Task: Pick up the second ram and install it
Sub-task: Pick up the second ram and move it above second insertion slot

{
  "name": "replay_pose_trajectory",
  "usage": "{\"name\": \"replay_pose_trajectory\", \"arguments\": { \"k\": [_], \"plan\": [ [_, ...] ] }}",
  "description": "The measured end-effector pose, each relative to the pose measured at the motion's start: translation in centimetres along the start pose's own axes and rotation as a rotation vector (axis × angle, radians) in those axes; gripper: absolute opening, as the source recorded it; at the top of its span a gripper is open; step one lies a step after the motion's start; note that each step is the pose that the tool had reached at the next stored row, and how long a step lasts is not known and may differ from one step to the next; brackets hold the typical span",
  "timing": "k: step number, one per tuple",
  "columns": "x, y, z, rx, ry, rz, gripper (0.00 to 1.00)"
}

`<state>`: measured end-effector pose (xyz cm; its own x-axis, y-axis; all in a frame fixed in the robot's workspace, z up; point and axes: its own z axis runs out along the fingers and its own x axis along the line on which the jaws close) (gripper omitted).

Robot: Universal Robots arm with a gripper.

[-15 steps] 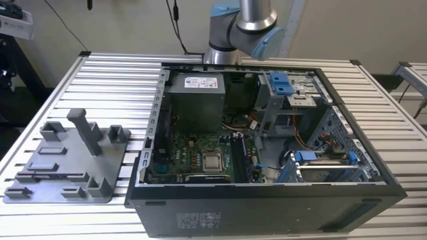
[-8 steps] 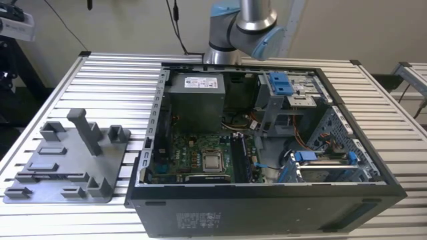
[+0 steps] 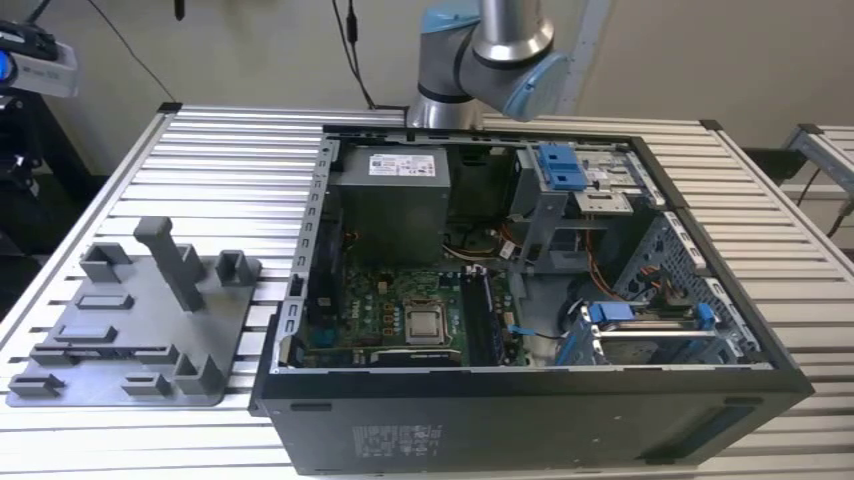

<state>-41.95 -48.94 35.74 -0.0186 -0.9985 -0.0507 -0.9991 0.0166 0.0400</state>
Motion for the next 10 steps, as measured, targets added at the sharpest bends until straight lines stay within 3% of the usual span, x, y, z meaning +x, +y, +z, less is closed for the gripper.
{"name": "replay_pose_trajectory", "arguments": {
  "k": [10],
  "plan": [
    [0.07, -0.02, 0.51, 0.0016, 0.0063, -0.027, 0.42]
  ]
}}
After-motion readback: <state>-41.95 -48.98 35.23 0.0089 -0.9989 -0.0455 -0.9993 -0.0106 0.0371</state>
